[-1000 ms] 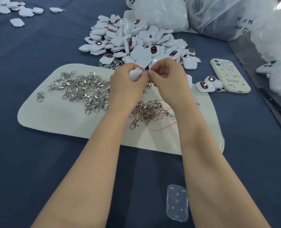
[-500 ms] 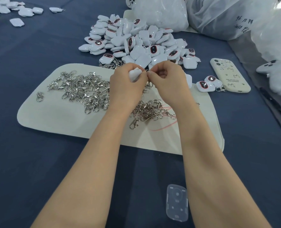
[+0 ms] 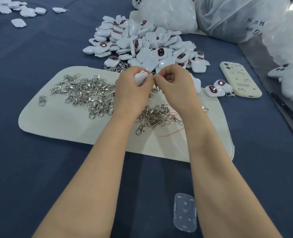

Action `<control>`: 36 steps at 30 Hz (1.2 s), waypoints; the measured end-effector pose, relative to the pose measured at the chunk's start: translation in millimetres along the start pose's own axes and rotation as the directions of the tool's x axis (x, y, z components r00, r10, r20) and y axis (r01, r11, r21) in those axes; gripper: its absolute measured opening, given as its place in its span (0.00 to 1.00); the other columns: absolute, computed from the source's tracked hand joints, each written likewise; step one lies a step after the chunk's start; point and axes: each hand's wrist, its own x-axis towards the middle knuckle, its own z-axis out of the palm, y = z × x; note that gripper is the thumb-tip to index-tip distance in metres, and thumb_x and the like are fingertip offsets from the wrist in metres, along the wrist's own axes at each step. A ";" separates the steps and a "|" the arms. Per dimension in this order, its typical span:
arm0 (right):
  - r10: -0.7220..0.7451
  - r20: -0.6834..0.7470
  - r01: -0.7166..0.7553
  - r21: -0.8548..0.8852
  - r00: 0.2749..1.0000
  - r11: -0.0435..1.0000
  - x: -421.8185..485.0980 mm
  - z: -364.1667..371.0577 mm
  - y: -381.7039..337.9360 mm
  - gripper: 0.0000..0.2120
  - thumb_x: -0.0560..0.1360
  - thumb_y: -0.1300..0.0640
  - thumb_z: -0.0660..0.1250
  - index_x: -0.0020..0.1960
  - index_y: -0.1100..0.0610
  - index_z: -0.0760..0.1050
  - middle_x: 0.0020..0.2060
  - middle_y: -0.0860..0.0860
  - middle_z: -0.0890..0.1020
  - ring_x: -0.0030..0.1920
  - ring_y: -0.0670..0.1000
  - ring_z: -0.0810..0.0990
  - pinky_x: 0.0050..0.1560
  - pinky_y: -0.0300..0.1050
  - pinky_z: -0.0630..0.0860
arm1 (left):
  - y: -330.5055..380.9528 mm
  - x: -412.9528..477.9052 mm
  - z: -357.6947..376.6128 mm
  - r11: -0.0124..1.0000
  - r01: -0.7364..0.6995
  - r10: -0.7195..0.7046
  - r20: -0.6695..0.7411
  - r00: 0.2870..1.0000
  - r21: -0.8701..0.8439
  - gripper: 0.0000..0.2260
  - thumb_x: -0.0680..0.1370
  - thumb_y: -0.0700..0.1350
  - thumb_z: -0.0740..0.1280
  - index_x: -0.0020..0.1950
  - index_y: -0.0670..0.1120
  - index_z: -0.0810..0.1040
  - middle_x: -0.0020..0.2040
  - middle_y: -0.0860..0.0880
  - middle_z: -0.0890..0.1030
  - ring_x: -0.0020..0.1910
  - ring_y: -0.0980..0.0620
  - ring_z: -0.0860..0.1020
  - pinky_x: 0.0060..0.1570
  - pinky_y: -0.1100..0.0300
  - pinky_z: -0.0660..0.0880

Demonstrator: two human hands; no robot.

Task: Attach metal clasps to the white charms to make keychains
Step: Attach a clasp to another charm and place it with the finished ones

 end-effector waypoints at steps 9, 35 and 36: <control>0.014 -0.014 -0.014 -0.024 1.000 1.000 0.4 1.2 0.7 0.05 0.73 0.60 0.66 0.40 0.53 0.72 0.31 0.45 0.75 0.31 0.42 0.71 0.34 0.32 0.68 | -0.5 -1.1 0.6 0.999 -0.032 0.032 0.000 1.000 0.037 0.02 0.74 0.41 0.68 0.42 0.46 0.78 0.34 0.57 0.77 0.30 0.65 0.73 0.31 0.75 0.65; 0.012 -0.036 -0.012 -0.025 0.999 1.000 0.7 1.9 0.7 0.03 0.72 0.61 0.67 0.41 0.55 0.75 0.29 0.44 0.75 0.27 0.39 0.70 0.31 0.29 0.67 | 0.6 -2.5 0.2 0.997 -0.051 0.051 0.005 0.999 0.054 0.03 0.74 0.40 0.68 0.41 0.47 0.78 0.34 0.58 0.76 0.31 0.67 0.73 0.31 0.75 0.65; 0.011 -0.035 -0.012 -0.027 0.999 1.000 0.7 1.9 0.8 0.03 0.72 0.61 0.67 0.41 0.55 0.75 0.29 0.44 0.75 0.26 0.38 0.70 0.31 0.29 0.67 | 0.6 -2.3 0.1 0.997 -0.049 0.049 0.006 0.999 0.057 0.03 0.74 0.40 0.68 0.41 0.47 0.78 0.34 0.58 0.76 0.31 0.66 0.73 0.32 0.75 0.65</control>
